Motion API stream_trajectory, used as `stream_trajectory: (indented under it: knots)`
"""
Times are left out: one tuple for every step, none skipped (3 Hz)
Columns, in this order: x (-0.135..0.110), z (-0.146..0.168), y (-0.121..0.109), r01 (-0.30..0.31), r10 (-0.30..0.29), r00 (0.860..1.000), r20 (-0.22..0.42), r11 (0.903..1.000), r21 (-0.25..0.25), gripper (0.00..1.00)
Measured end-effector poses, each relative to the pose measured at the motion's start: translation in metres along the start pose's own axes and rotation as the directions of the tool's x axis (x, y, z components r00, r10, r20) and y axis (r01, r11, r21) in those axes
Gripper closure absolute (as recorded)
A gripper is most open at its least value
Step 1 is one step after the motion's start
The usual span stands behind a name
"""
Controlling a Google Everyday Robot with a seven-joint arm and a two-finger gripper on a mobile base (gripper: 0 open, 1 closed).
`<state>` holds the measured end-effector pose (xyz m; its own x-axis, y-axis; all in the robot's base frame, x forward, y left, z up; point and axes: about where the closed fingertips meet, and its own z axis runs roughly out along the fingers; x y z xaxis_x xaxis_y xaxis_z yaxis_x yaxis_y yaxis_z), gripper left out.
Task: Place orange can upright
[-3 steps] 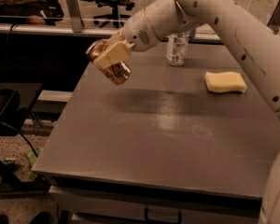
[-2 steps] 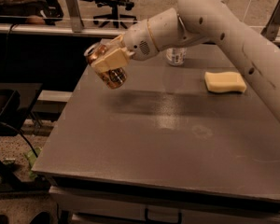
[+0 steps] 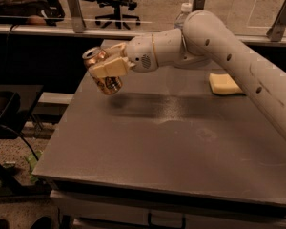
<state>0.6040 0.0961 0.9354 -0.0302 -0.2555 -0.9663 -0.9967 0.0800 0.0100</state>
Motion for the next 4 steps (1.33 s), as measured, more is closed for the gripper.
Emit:
stream_trajectory:
  knots:
    - [0.003,0.005,0.0,-0.013,0.014,0.997,0.076,0.9998,-0.013,1.0]
    - [0.007,0.011,0.002,-0.021,0.024,0.992,0.126,0.9995,-0.026,1.0]
    - [0.011,0.018,0.004,-0.015,0.022,0.986,0.164,0.9991,-0.041,1.0]
    - [0.013,0.022,0.007,-0.004,0.015,0.979,0.201,0.9983,-0.058,1.0]
